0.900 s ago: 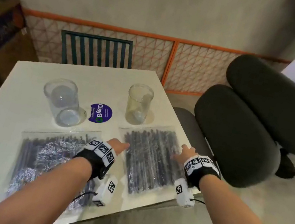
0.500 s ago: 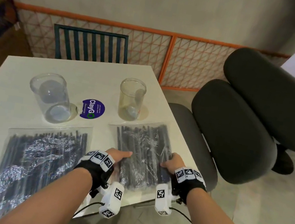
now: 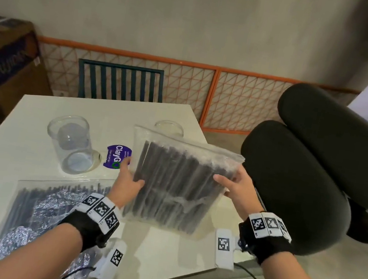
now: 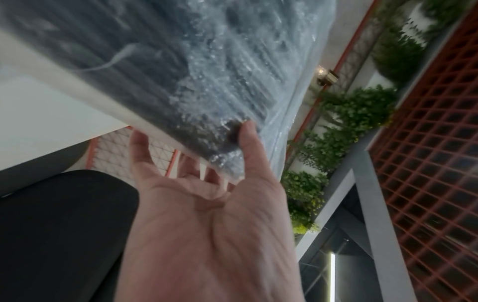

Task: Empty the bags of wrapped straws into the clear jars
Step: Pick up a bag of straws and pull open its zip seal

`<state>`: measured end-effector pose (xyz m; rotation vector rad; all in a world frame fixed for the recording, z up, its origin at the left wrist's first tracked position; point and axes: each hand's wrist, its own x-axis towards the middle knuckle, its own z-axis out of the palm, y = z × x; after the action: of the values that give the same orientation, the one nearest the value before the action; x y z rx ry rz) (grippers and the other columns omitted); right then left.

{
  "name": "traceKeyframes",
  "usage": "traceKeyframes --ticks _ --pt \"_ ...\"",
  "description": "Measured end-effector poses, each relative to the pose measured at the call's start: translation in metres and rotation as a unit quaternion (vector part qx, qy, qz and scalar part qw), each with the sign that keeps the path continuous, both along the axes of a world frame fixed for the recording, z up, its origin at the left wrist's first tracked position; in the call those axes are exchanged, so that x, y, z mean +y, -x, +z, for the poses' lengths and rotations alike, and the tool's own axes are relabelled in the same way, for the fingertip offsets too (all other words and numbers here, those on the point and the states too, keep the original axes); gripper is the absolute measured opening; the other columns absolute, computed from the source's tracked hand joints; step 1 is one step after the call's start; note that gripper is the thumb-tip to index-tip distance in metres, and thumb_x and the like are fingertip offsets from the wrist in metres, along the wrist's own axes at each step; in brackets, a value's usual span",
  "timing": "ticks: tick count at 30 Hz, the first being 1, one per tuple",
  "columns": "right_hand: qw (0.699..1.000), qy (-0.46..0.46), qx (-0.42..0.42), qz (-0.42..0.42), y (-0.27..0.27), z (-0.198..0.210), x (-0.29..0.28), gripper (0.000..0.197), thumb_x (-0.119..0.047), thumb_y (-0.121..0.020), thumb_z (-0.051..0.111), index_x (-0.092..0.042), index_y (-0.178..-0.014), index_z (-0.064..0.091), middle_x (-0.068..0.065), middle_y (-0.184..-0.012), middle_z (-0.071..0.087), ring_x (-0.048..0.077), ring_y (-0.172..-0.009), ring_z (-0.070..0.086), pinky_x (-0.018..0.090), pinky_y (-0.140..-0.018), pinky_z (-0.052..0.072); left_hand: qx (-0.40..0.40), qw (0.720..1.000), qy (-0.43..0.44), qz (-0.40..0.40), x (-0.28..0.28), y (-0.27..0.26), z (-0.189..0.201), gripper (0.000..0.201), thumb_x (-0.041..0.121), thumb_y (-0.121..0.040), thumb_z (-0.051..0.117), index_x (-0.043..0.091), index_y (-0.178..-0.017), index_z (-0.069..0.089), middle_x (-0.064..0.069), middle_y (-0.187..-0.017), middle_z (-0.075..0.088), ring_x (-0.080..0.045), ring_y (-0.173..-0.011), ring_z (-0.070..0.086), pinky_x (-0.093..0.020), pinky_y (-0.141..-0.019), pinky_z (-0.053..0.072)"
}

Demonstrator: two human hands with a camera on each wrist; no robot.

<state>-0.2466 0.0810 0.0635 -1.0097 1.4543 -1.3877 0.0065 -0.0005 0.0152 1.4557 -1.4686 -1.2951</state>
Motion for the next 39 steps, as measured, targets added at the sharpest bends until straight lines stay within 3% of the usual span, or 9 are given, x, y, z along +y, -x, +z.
traceKeyframes --ticks 4,7,9,11,15,19,24,31,39 --pt "0.999 0.013 0.041 0.007 -0.008 0.007 -0.002 0.042 -0.009 -0.076 0.074 -0.035 -0.107 0.062 0.004 -0.114 0.069 0.027 -0.108 0.064 0.058 -0.093 0.049 -0.063 0.964 0.213 0.146 0.031 0.017 0.057 0.072 0.010 -0.085 0.059 0.016 -0.144 0.018 -0.014 -0.148 0.017 -0.029 -0.137 0.017 -0.044 -0.112 0.018" --pt "0.997 0.032 0.067 0.013 -0.015 0.011 -0.001 0.042 -0.009 -0.074 0.076 -0.034 -0.105 0.062 0.007 -0.114 0.068 0.028 -0.108 0.063 0.056 -0.094 0.049 0.000 0.931 0.365 -0.002 0.052 0.041 0.096 0.030 0.009 -0.088 0.054 0.017 -0.116 0.050 0.004 -0.117 0.045 -0.010 -0.111 0.046 -0.021 -0.096 0.038" --pt "0.994 0.052 0.094 0.016 -0.021 0.016 0.000 0.037 -0.005 -0.074 0.076 -0.030 -0.097 0.063 0.010 -0.105 0.069 0.028 -0.101 0.065 0.050 -0.090 0.051 0.030 0.958 0.255 -0.128 0.056 0.059 0.114 0.013 0.019 -0.094 0.049 0.015 -0.096 0.060 0.007 -0.090 0.057 -0.009 -0.082 0.057 -0.014 -0.068 0.047" --pt "0.989 0.075 0.128 0.019 -0.024 0.021 0.001 0.031 0.000 -0.076 0.072 -0.026 -0.086 0.060 0.004 -0.090 0.066 0.019 -0.087 0.063 0.036 -0.081 0.051 0.078 0.979 0.044 -0.185 0.057 0.079 0.127 0.031 0.036 -0.095 0.044 0.012 -0.089 0.063 0.000 -0.074 0.062 -0.013 -0.063 0.059 -0.021 -0.050 0.049" --pt "0.977 0.113 0.168 0.067 -0.027 0.027 0.006 0.036 -0.001 -0.075 0.071 -0.027 -0.097 0.059 -0.003 -0.099 0.064 0.012 -0.097 0.061 0.028 -0.089 0.047 0.161 0.961 -0.171 -0.145 0.057 0.096 0.135 0.038 0.042 -0.094 0.045 0.013 -0.079 0.065 0.000 -0.063 0.061 -0.009 -0.049 0.053 -0.017 -0.041 0.039" --pt "0.969 0.102 0.214 0.074 -0.025 0.029 0.011 0.028 -0.014 -0.076 0.073 -0.028 -0.097 0.059 -0.004 -0.092 0.065 0.014 -0.091 0.063 0.033 -0.086 0.049 0.211 0.959 -0.160 -0.103 0.057 0.098 0.127 0.008 0.013 -0.085 0.057 0.011 -0.087 0.065 0.004 -0.052 0.055 -0.006 -0.042 0.046 -0.013 -0.036 0.032" --pt "0.923 0.092 0.370 0.054 -0.022 0.056 0.021 0.040 -0.019 -0.082 0.070 -0.018 -0.120 0.056 0.000 -0.112 0.060 0.016 -0.101 0.058 0.029 -0.090 0.048 0.212 0.970 -0.097 -0.075 0.061 0.095 0.115 0.016 0.016 -0.092 0.053 0.012 -0.078 0.061 0.002 -0.058 0.050 -0.006 -0.046 0.045 -0.017 -0.041 0.037" --pt "0.841 0.085 0.534 0.002 -0.027 0.084 0.018 0.015 -0.019 -0.088 0.062 -0.006 -0.084 0.067 -0.003 -0.079 0.055 0.004 -0.066 0.045 0.022 -0.064 0.038 0.223 0.971 -0.054 -0.067 0.069 0.097 0.103 0.023 0.024 -0.091 0.057 0.015 -0.072 0.065 0.005 -0.054 0.041 -0.006 -0.047 0.038 -0.019 -0.047 0.035" --pt "0.854 -0.014 0.519 -0.028 -0.035 0.084 0.011 0.018 -0.014 -0.093 0.049 0.000 -0.083 0.056 0.016 -0.090 0.061 0.029 -0.083 0.057 0.033 -0.069 0.042 0.208 0.971 -0.062 -0.104 0.076 0.093 0.102 0.028 0.019 -0.094 0.051 0.014 -0.068 0.061 0.002 -0.055 0.041 -0.009 -0.049 0.037 -0.021 -0.049 0.035"
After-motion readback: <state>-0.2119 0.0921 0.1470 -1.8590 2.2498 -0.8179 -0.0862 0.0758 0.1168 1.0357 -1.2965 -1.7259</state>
